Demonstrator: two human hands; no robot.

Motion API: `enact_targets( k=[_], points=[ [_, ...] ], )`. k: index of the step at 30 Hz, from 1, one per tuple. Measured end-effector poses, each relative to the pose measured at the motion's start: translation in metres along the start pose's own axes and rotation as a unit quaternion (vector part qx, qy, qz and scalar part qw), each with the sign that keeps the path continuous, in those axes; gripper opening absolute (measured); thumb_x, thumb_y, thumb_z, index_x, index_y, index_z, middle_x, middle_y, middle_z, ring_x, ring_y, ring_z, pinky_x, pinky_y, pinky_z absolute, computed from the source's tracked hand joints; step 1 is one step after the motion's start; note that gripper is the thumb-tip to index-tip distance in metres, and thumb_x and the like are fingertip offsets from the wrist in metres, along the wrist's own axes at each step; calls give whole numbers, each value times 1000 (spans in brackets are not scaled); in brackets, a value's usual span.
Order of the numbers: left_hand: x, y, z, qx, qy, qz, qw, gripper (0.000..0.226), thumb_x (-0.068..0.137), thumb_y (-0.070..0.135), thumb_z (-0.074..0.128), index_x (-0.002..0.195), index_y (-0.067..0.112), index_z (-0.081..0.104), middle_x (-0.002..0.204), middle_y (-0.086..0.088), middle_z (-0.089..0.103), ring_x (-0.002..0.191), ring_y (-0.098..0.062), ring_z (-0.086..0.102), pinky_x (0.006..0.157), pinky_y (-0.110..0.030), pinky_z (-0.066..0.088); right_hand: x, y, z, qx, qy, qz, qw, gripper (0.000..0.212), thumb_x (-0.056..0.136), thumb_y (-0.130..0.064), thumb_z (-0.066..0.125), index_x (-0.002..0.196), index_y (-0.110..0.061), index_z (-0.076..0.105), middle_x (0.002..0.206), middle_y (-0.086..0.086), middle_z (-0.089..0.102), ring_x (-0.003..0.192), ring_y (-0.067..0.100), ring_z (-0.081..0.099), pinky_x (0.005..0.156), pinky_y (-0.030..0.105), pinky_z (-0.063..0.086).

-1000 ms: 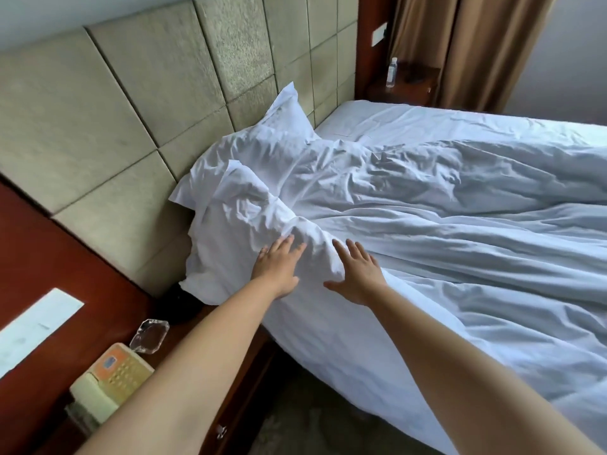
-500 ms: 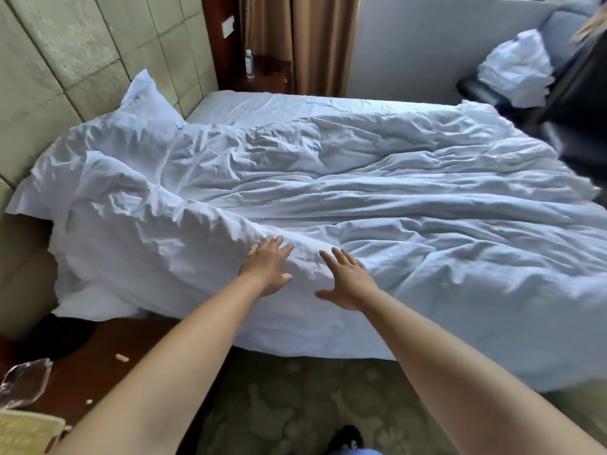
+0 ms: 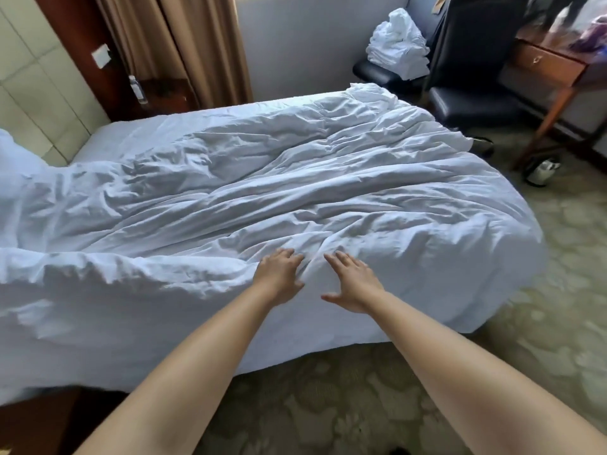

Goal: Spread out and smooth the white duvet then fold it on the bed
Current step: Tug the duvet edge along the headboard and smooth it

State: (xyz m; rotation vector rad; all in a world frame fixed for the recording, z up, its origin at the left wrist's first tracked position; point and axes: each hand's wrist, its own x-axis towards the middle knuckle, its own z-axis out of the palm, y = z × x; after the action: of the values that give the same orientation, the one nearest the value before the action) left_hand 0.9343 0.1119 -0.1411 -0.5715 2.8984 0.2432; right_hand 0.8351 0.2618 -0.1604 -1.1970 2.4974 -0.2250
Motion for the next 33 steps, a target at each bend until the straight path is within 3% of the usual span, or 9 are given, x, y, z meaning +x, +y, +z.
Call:
enact_targets(
  k=[10,22,27,33],
  points=[
    [111,207,19,29,-65,27,997,71,88,38,60,149,26,26,159,-3,16,146,-21,14,117,-42,18,-21,232,-67,33,-28,55,998,89,87,-53,59,153,-29,4,161,0,2,148,19,0,119,38,9],
    [277,360,52,75,-121,74,987,69,89,38,59,148,24,26,158,-2,15,146,-21,10,117,-42,17,23,449,-104,1,-58,77,995,88,88,-52,57,153,-27,4,161,3,3,148,19,1,119,37,6],
    [350,421,53,23,-141,59,988,66,90,40,57,147,23,30,156,-1,22,144,-21,19,114,-40,23,45,548,-157,-27,-83,74,993,87,87,-52,58,153,-25,8,160,3,8,148,20,5,119,38,8],
    [429,493,27,-34,-100,22,994,60,91,38,56,146,23,34,153,0,30,139,-21,30,109,-32,31,88,641,-216,-31,-63,52,996,85,87,-52,59,152,-26,11,159,5,12,147,20,9,119,38,10]
  ],
)
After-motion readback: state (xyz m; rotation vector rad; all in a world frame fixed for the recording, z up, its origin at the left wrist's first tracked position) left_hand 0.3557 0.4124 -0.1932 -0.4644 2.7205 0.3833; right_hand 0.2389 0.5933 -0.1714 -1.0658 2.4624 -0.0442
